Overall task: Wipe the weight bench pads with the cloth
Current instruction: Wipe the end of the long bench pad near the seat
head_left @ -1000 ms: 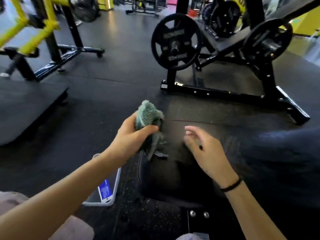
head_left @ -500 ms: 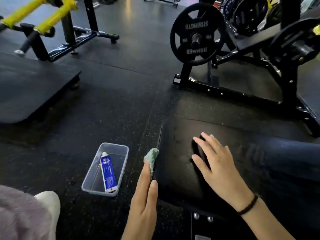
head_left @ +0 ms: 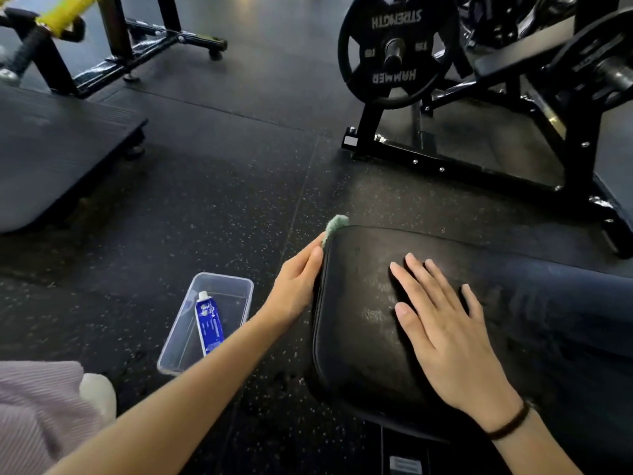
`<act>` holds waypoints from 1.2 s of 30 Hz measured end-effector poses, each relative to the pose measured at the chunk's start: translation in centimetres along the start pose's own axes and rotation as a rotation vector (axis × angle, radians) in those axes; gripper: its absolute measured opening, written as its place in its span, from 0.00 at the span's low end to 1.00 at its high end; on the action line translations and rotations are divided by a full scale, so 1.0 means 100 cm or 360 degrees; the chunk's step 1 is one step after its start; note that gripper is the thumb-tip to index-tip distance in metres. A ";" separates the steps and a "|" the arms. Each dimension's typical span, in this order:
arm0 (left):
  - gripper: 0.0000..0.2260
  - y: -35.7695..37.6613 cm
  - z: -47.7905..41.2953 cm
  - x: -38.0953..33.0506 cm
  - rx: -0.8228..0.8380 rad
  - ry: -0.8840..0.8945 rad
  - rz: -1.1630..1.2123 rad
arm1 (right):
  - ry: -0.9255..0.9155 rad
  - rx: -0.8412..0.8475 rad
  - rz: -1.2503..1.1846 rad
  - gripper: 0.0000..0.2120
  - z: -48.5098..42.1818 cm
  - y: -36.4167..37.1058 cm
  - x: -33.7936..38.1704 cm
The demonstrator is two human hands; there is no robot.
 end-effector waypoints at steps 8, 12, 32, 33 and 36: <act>0.19 0.002 0.146 0.019 -0.0328 -0.0061 0.0128 | 0.0003 -0.0054 -0.0036 0.30 0.002 0.000 -0.001; 0.21 0.011 0.128 0.037 -0.0215 -0.0208 0.0184 | -0.0003 -0.0086 -0.0056 0.30 0.002 0.001 -0.001; 0.21 -0.003 0.092 0.060 0.0034 -0.0292 0.0106 | -0.0020 -0.0115 -0.0046 0.31 0.002 0.000 -0.001; 0.21 -0.005 0.104 0.054 -0.0091 -0.0106 -0.0074 | -0.0021 -0.0124 -0.0047 0.30 0.002 -0.001 -0.001; 0.10 -0.004 0.139 0.033 -0.0613 0.0332 -0.0157 | -0.0024 -0.0146 -0.0047 0.29 0.002 0.000 -0.002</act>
Point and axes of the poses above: each hand's wrist, its own z-axis away from the middle knuckle, its own y-axis out of the palm, x = y × z, the point moved 3 cm from there along -z, towards the middle knuckle, and after that the axes turned 10 degrees about -y, right-handed, at the moved point
